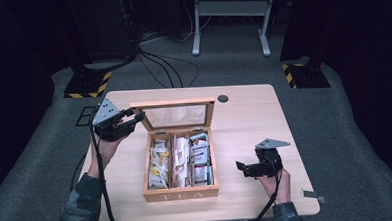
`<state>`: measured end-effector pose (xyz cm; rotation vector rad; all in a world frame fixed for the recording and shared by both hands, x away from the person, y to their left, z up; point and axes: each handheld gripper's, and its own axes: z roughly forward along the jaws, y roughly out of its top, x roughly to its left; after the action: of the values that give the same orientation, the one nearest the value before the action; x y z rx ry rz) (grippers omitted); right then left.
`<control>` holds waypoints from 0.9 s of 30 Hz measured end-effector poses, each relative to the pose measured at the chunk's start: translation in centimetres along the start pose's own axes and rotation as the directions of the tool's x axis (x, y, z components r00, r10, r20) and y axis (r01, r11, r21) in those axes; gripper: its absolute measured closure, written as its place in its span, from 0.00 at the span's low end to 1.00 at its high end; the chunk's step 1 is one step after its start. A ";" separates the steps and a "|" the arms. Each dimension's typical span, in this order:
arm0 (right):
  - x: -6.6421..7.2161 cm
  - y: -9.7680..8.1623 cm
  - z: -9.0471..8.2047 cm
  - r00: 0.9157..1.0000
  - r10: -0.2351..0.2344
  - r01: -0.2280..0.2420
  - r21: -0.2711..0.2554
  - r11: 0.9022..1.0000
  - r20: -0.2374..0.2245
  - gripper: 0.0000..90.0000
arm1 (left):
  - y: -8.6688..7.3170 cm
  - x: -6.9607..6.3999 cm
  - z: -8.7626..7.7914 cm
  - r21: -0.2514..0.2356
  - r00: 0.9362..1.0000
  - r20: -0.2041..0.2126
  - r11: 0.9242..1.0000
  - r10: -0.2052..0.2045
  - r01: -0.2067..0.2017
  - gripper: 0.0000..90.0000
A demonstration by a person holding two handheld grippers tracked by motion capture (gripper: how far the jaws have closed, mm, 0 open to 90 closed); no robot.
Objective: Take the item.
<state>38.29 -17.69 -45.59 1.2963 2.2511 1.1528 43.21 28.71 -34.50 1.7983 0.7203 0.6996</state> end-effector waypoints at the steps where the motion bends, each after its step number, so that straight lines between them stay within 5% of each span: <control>1: 0.4 0.3 0.1 1.000 -0.009 0.009 0.003 1.000 -0.005 0.05 | 0.0 0.0 0.0 0.001 1.000 0.000 1.000 0.004 -0.004 0.72; 12: 5.0 4.1 1.3 0.985 -0.140 0.139 -0.014 0.990 -0.103 0.06 | 0.1 0.1 0.0 0.004 1.000 -0.001 1.000 0.005 -0.005 0.72; 27: 10.8 7.6 4.9 0.939 -0.248 0.261 0.024 0.965 -0.237 0.09 | 0.0 0.2 0.1 -0.001 1.000 0.002 1.000 0.000 0.000 0.72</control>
<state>39.74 -4.30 -41.47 0.8898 2.5433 1.2051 43.43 28.82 -34.47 1.7983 0.7180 0.6979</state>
